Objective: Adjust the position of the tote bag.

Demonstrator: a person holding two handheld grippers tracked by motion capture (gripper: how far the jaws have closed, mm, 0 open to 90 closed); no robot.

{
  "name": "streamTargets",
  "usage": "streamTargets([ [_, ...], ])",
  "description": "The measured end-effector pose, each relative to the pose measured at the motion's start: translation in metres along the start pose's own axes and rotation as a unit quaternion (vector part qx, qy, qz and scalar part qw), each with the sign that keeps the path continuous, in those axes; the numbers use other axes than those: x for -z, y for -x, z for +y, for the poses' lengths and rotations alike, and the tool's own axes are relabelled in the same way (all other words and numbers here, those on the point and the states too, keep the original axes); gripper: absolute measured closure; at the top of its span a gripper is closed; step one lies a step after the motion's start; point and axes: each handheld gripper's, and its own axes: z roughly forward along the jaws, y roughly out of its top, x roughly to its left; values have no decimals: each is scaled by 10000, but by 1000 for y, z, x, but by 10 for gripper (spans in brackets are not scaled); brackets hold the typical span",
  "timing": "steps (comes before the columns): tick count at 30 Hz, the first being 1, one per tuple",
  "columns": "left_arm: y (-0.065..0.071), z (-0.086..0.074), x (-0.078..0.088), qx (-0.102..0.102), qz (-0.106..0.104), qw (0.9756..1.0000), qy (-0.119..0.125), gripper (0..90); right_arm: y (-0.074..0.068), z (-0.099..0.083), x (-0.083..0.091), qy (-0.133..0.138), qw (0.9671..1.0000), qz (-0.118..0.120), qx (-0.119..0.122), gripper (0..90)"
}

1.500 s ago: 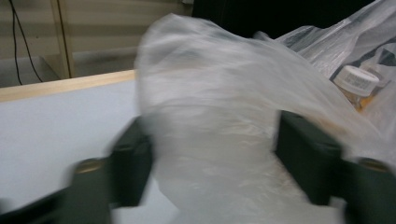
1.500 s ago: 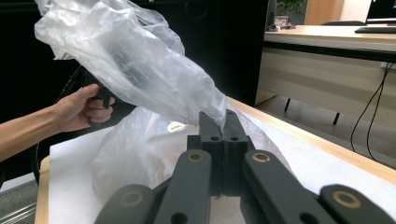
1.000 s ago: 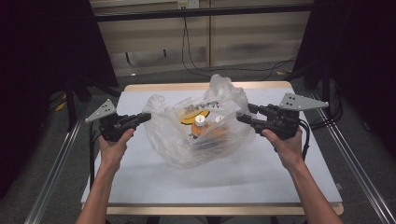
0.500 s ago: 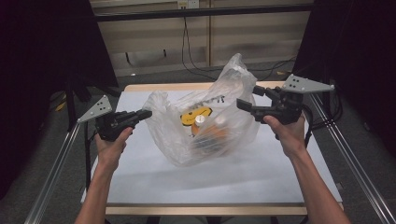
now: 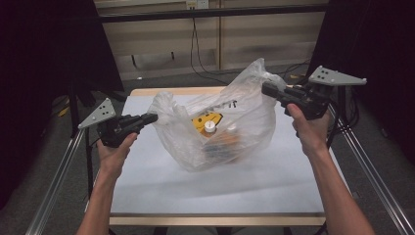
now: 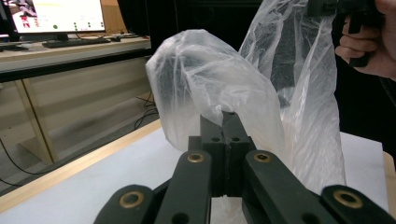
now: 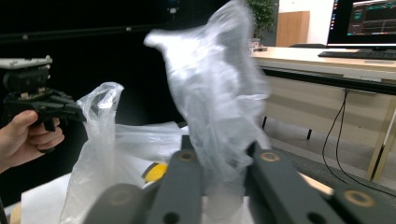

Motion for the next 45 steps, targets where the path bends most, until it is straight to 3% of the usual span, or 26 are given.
streamTargets([
  [9, 1, 0, -1, 8, -71, 10000, 47, 900, 20, 0, 38, 205, 9983, -541, -55, 900],
  [12, 1, -1, -1, 34, -58, 9999, 74, 900, 26, -5, 50, 155, 9966, -804, -74, 900],
  [15, 0, -1, 0, 32, -67, 10000, 34, 900, 32, -14, 58, 93, 9959, -886, -158, 900],
  [17, 0, -2, 0, 41, -126, 9999, 42, 900, 35, -24, 61, 100, 9962, -795, -327, 900],
  [22, 3, -3, -1, -13, -262, 9997, -2, 900, 31, -34, 55, -55, 9976, -645, -264, 900],
  [30, -4, -11, -5, 0, -72, 9999, -99, 900, 25, -46, 33, -302, 9984, -435, -216, 900],
  [36, -15, -18, -17, -39, -112, 9996, -254, 900, 36, -51, 14, -422, 9971, -543, -310, 900],
  [37, -16, -20, -19, 54, -137, 9995, -287, 900, 36, -51, 14, -422, 9971, -543, -310, 900],
  [45, -34, -42, -29, 240, -114, 9974, -667, 900, 47, -68, 3, -829, 9936, -714, -294, 900],
])
